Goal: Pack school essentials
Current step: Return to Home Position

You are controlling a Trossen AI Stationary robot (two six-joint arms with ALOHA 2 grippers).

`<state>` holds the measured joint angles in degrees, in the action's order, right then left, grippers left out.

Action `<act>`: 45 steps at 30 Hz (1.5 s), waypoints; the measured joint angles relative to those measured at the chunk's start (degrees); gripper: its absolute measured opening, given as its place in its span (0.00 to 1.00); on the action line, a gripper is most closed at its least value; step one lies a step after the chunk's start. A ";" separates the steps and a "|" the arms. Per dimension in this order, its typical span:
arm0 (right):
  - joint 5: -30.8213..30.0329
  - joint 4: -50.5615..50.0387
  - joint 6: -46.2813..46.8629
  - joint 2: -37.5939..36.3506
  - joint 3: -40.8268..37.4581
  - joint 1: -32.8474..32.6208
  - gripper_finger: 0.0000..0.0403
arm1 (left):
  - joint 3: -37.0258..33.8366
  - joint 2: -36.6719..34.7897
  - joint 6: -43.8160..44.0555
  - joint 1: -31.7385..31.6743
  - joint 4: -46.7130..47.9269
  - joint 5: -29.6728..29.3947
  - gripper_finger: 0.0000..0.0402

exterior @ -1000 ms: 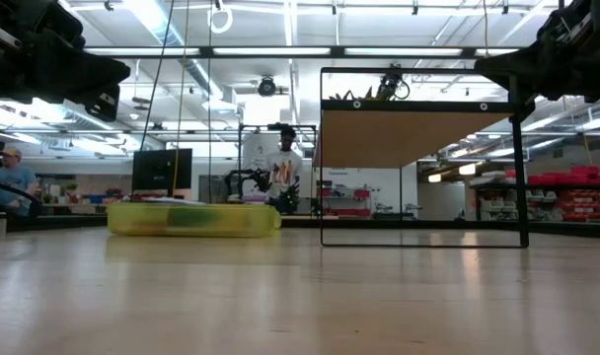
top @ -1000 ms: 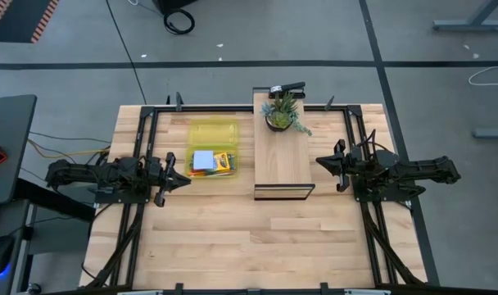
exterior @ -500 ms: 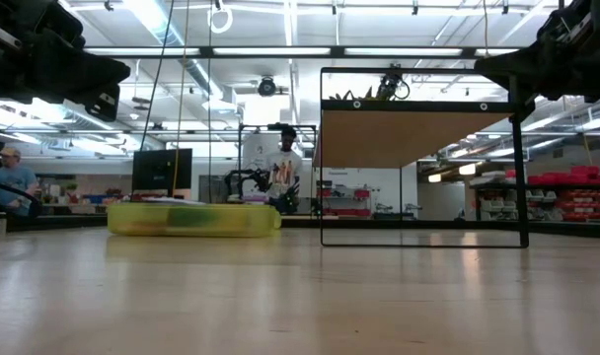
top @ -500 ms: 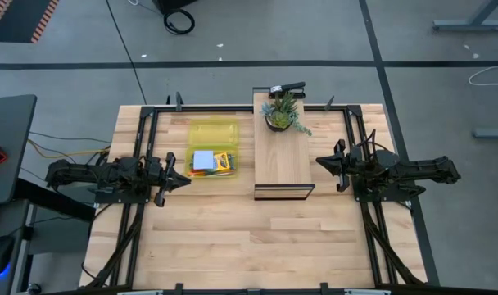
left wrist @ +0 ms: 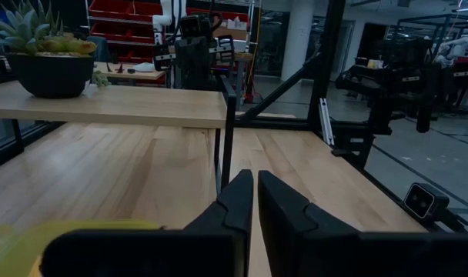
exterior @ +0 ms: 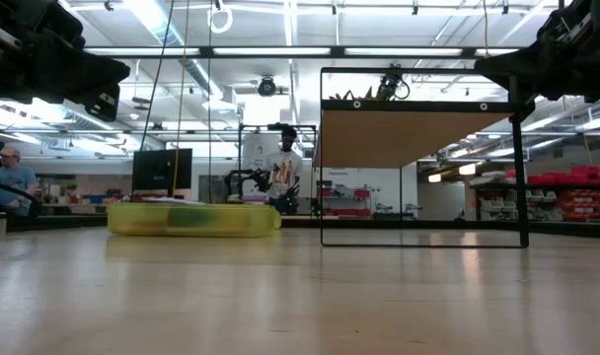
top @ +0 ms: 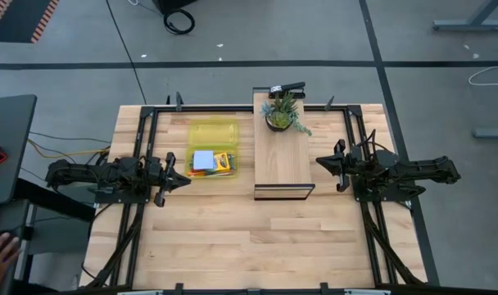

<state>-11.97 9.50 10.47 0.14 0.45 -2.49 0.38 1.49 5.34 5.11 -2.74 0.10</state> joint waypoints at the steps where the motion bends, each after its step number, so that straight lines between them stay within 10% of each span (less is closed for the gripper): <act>1: 0.01 0.00 0.00 0.00 0.00 0.00 0.01 | 0.00 0.01 0.00 0.00 0.00 0.00 0.07; 45: 0.00 0.00 0.00 -0.02 0.00 0.01 0.01 | 0.00 0.00 0.00 -0.01 -0.01 0.00 0.07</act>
